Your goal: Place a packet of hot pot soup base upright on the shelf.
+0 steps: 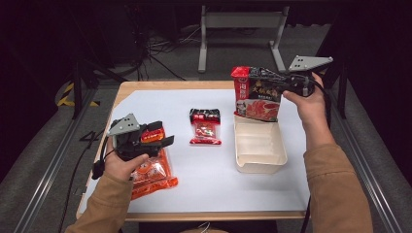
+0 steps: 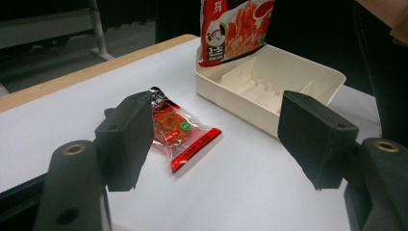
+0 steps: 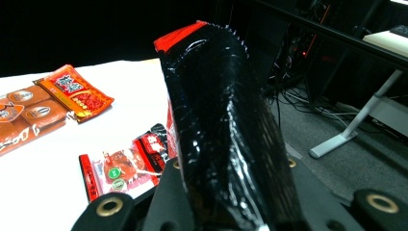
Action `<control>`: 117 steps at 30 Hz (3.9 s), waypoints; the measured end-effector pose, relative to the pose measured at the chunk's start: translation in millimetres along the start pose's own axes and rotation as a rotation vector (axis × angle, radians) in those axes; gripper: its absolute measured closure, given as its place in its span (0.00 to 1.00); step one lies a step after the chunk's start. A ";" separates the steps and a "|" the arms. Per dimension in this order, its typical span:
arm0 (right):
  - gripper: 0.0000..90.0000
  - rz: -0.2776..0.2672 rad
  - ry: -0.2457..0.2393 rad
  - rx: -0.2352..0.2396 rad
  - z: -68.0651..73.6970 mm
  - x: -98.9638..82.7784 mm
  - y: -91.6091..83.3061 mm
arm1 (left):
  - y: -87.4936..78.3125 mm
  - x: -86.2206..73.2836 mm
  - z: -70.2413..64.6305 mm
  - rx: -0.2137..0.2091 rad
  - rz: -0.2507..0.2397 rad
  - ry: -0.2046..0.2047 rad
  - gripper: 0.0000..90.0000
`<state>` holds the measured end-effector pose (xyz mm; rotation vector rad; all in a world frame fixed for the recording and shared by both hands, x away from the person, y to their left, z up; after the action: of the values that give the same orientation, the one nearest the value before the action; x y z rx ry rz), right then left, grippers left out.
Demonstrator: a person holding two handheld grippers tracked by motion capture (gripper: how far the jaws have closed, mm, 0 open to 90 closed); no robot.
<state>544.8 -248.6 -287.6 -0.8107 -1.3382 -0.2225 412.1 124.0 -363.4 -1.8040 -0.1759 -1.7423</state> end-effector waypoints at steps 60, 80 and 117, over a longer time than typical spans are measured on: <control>0.82 0.075 0.128 -0.057 -9.4 -63.9 16.0 | -6.5 -7.3 11.3 0.045 0.013 -0.028 0.32; 0.31 0.050 0.228 -0.207 -10.0 -75.2 -19.5 | -8.4 -9.5 16.9 0.063 0.023 -0.032 0.32; 0.34 0.060 0.303 -0.266 9.2 -138.2 -80.3 | -49.6 -19.1 63.1 0.192 0.079 -0.025 0.36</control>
<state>455.7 -341.2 -383.1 -0.9957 -1.0095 -0.4644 439.3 201.9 -361.1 -1.6716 -0.2685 -1.5921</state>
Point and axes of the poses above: each handheld gripper's, and its own axes: y roughly forward along the jaws, x roughly out of its top, z roughly to its left, the point moved 7 cm from there along y, roughly forward along the jaws, and after that the axes turned 11 degrees about y, right-handed, at the moved point
